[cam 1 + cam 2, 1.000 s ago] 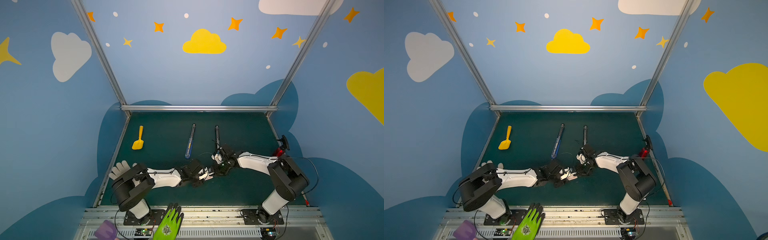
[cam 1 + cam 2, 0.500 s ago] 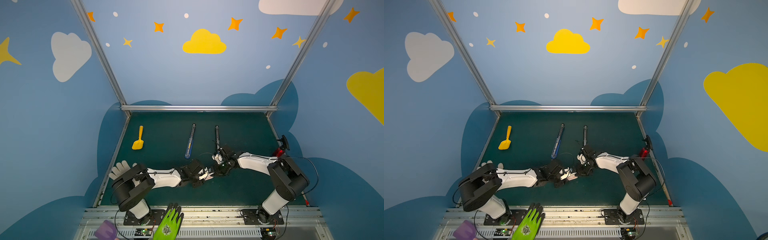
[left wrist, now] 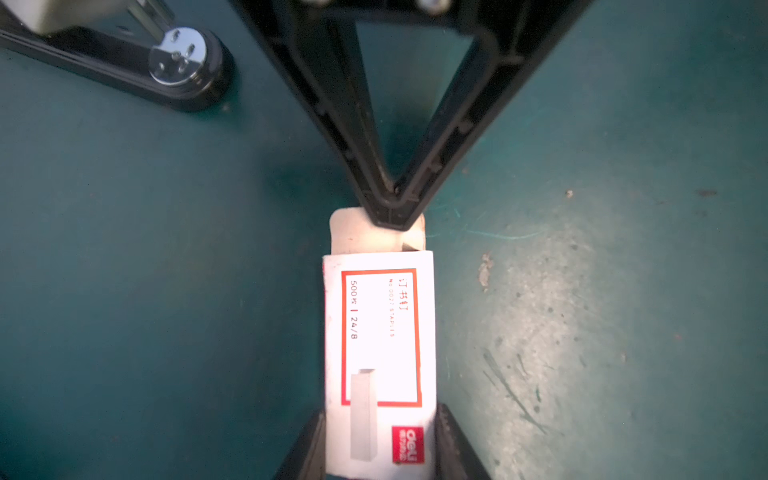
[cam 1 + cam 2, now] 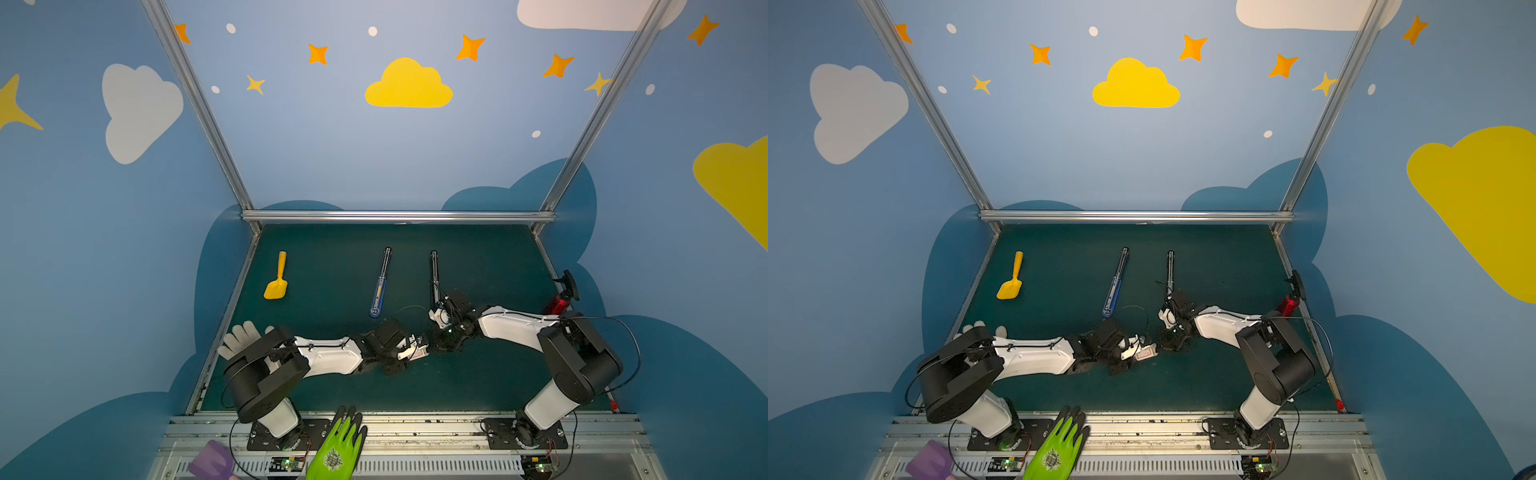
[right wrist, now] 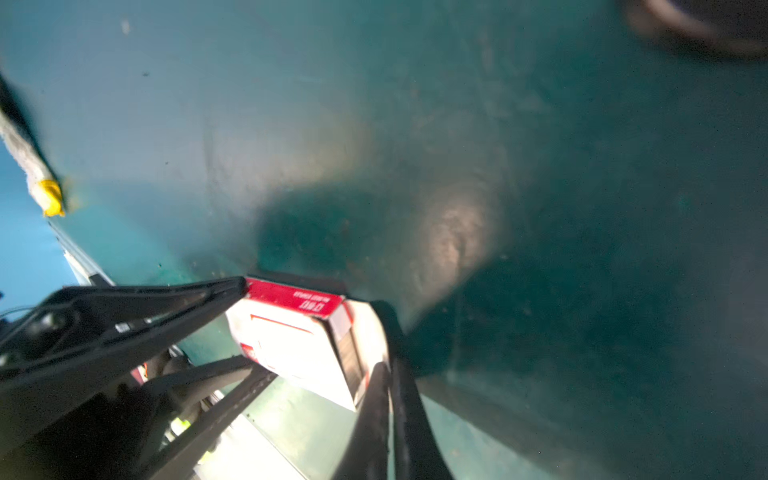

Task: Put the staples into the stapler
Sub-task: 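Pull the box's end flap open with the right gripper while the left holds it, then draw the right gripper back from the opened box while the left holds it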

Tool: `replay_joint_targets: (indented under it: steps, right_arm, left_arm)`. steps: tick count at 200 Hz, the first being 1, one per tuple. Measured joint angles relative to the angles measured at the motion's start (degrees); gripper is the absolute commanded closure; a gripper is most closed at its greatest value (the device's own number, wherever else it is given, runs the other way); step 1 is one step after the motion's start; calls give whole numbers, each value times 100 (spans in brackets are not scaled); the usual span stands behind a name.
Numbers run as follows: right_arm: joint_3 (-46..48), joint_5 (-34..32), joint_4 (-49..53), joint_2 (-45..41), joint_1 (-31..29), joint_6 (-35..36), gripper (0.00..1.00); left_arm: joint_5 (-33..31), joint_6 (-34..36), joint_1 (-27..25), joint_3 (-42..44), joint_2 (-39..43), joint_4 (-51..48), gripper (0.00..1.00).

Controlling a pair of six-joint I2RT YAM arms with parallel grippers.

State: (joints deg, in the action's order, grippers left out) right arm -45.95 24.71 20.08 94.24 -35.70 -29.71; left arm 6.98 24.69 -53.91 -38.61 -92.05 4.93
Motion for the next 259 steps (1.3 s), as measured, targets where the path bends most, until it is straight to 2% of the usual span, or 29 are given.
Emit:
replay_joint_targets:
  steps: [95,121,259]
  right_arm:
    - [256,20,94,-256,348,20,100]
    - [284,44,122,-293,400,31,100]
    - [356,-326,439,-557,767,129,100]
  left_arm:
    - [90,20,-72,-63,-188,286,62]
    - [114,37,-76,-63,-203,319,59]
    - [149,37,-76,-98,-227,278,58]
